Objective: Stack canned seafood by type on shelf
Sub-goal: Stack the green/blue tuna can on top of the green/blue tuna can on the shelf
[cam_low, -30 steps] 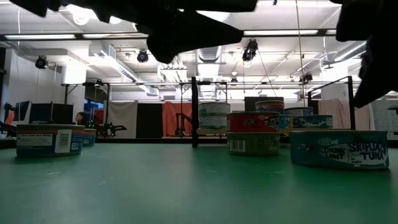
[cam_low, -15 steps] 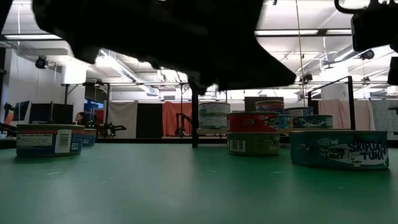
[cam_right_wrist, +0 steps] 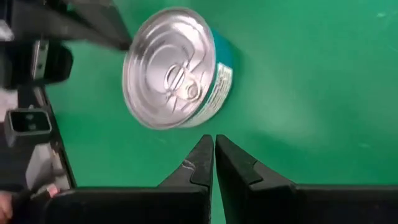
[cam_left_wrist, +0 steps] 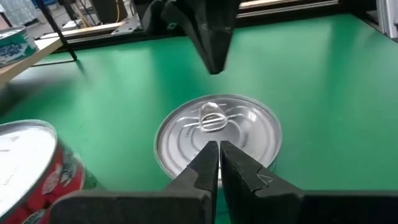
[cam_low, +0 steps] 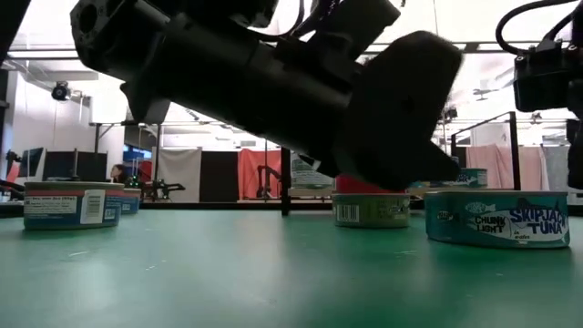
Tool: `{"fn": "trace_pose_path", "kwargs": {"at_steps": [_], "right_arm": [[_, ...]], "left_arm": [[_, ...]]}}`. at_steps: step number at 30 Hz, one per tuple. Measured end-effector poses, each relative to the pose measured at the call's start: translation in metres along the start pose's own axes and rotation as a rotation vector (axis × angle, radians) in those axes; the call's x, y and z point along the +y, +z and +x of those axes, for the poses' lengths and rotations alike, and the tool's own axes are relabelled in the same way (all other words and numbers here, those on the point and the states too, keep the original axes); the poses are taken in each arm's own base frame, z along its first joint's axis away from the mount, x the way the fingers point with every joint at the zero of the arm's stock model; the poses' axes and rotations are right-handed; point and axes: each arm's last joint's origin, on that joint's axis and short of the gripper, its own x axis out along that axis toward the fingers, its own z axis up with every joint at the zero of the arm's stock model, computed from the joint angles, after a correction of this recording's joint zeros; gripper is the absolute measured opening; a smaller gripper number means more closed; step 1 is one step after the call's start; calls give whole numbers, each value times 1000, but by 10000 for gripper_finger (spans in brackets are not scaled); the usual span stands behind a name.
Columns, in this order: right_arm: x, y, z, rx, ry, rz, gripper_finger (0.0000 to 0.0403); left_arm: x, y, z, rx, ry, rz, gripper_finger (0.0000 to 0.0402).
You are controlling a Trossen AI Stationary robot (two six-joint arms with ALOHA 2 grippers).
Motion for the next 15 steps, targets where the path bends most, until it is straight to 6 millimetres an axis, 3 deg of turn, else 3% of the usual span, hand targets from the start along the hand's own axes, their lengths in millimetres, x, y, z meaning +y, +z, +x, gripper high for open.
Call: {"fn": "trace_pose_path", "kwargs": {"at_steps": [8, 15], "right_arm": [[-1, -3, -1, -2, -2, 70, 28], [-1, -3, -1, -7, -3, 130, 94]], "left_arm": [[2, -6, 0, 25, 25, 8, 0], [3, -8, -1, 31, 15, 16, 0]]}}
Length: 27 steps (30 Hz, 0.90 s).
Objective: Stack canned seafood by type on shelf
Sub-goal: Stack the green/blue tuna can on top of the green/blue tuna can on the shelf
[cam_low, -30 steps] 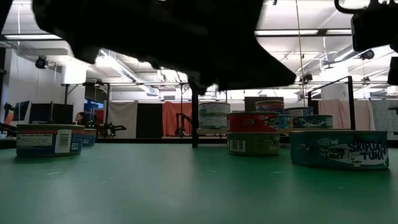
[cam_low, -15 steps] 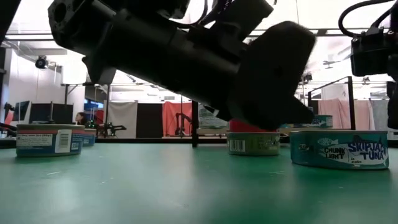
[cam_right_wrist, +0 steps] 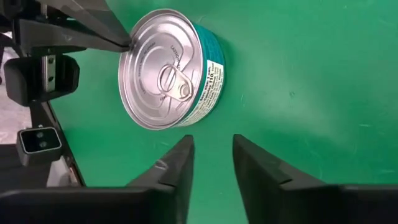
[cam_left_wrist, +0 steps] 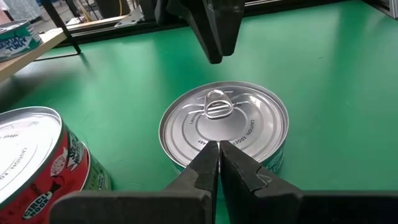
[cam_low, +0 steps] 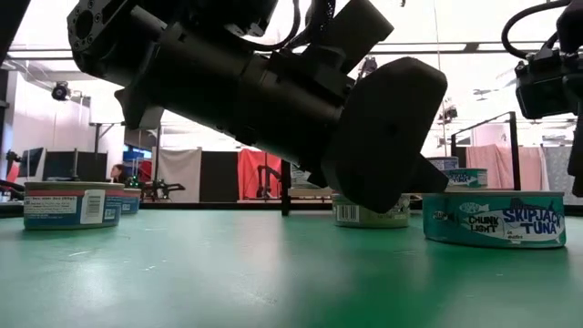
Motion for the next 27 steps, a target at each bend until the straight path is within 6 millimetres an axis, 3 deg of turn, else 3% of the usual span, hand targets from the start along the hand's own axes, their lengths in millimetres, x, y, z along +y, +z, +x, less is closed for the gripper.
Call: {"fn": "trace_pose_path", "kwargs": {"at_steps": [15, 27], "right_arm": [[5, 0, 11, -105, 39, 0, 265], [5, -4, 30, -141, 52, 1, 325]], "left_arm": [[0, -3, -2, 8, -4, -7, 0], [-1, -6, -3, 20, -6, -28, 0]]}}
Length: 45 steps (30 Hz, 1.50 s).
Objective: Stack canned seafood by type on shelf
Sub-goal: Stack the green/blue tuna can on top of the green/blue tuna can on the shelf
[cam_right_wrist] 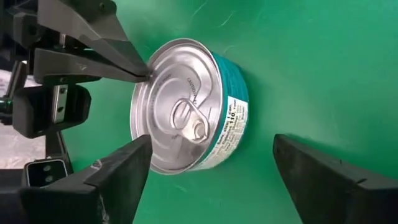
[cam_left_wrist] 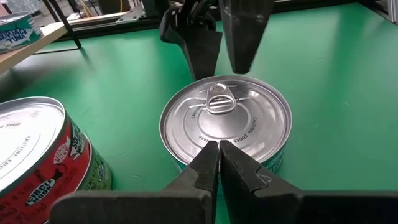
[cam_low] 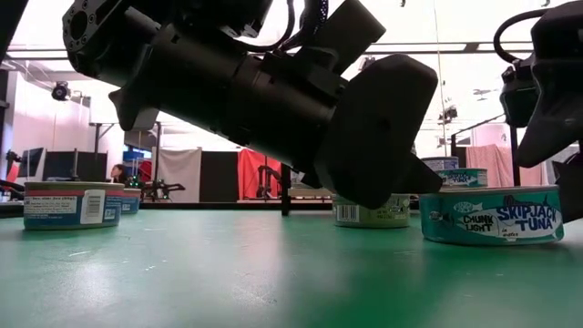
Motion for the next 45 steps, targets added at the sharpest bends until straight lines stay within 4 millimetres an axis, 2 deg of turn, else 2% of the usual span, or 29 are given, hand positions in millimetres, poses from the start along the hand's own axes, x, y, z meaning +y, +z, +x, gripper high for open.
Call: {"fn": "trace_pose_path", "kwargs": {"at_steps": [11, 19, 26, 31, 36, 41, 45], "right_arm": [[6, 0, 20, -26, 53, -20, 327], [10, 1, 25, -35, 57, -19, 332], [21, 7, 29, -52, 60, -91, 315], [22, 9, 30, -55, 38, -96, 285], [18, 8, 31, -49, 4, -124, 225], [19, 9, 28, -39, 4, -325, 161], [25, 14, 19, -41, -31, -545, 141]], "left_arm": [[-3, -1, -2, 5, -3, -4, 0], [-5, -7, -4, 16, 4, 1, 0], [-4, -7, -4, 19, 2, 6, 0], [-4, -12, -4, 44, -5, 22, 0], [-4, -11, -4, 32, -2, 14, 0], [-4, -11, -4, 27, 0, 11, 0], [-4, -10, -4, 26, 5, 11, 0]]}}
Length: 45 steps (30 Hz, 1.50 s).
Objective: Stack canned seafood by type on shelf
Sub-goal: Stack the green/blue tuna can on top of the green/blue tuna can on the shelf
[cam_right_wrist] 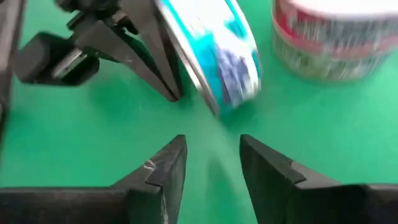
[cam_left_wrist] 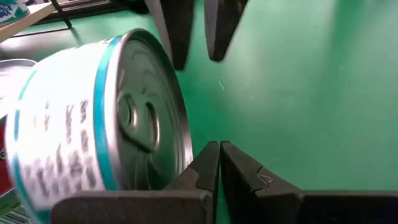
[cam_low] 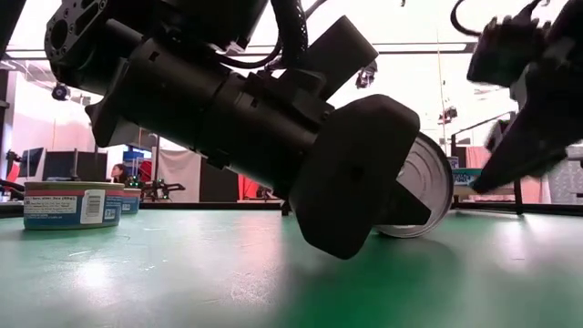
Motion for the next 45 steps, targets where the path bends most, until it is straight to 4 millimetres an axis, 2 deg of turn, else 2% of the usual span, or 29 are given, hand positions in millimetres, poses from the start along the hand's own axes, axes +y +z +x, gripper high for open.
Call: {"fn": "trace_pose_path", "kwargs": {"at_steps": [3, 7, 13, 19, 24, 29, 39, 45], "right_arm": [[6, 12, -8, -4, -49, -177, 146], [16, 27, -16, -27, -133, -389, 177], [23, 49, -16, -35, -174, -513, 245], [10, 59, -1, 36, -152, -504, 285], [13, 64, 5, 34, -51, -523, 277], [13, 64, 6, 34, -46, -516, 264], [9, 74, -2, 3, -47, -225, 284], [17, 66, 2, 10, -41, -198, 294]], "left_arm": [[0, 0, 0, -1, 1, -1, 0], [0, -1, -1, 3, 1, -8, 0], [1, -3, -1, 12, 3, -14, 0], [1, -3, -1, 12, 3, -14, 0], [2, -3, -2, 16, 12, -11, 0], [2, -5, -2, 20, 13, -10, 0], [3, -5, -2, 19, 14, -13, 0], [3, -6, -2, 21, 16, -13, 0]]}}
